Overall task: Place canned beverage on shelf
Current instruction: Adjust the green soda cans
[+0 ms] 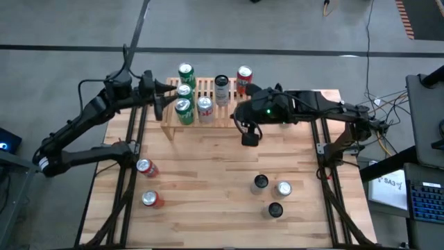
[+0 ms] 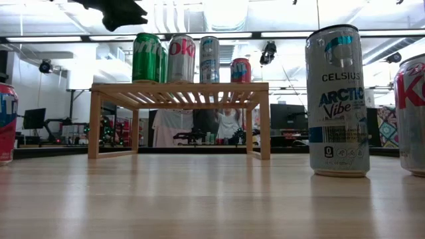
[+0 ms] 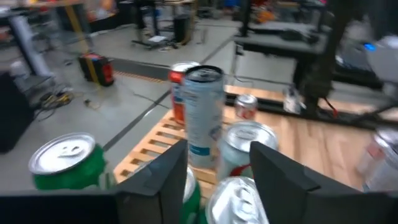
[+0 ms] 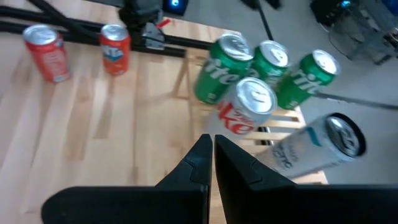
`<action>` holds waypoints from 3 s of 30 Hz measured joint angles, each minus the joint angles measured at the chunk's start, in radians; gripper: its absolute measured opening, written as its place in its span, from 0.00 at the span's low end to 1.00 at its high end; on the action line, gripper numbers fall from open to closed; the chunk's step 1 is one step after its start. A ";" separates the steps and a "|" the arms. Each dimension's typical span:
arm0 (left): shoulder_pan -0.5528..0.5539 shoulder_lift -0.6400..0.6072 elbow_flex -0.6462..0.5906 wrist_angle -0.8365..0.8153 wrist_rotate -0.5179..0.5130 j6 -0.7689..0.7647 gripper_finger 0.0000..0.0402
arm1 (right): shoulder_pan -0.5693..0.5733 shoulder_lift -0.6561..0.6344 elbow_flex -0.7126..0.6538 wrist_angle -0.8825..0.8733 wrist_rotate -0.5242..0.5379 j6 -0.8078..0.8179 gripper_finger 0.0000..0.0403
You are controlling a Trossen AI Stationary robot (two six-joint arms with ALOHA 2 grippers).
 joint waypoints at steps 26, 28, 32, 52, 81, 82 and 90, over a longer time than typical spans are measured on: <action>0.153 0.560 0.438 -0.197 -0.034 0.228 0.00 | -0.050 -0.175 -0.309 0.108 -0.005 -0.044 0.02; 0.163 0.576 0.456 -0.198 -0.034 0.228 0.00 | -0.062 -0.196 -0.347 0.145 -0.005 -0.043 0.02; 0.181 0.592 0.482 -0.206 -0.034 0.241 0.00 | -0.067 -0.223 -0.402 0.209 -0.004 -0.034 0.02; 0.196 0.589 0.516 -0.347 -0.106 0.423 0.00 | -0.067 -0.231 -0.419 0.218 -0.004 0.000 0.02; 0.195 0.627 0.551 -0.375 -0.030 0.413 0.00 | -0.067 -0.231 -0.419 0.216 -0.004 0.010 0.02; 0.195 0.624 0.552 -0.385 -0.030 0.417 0.00 | -0.067 -0.231 -0.419 0.216 -0.004 0.011 0.02; 0.195 0.606 0.559 -0.430 -0.032 0.430 0.00 | -0.067 -0.231 -0.419 0.214 -0.003 0.019 0.02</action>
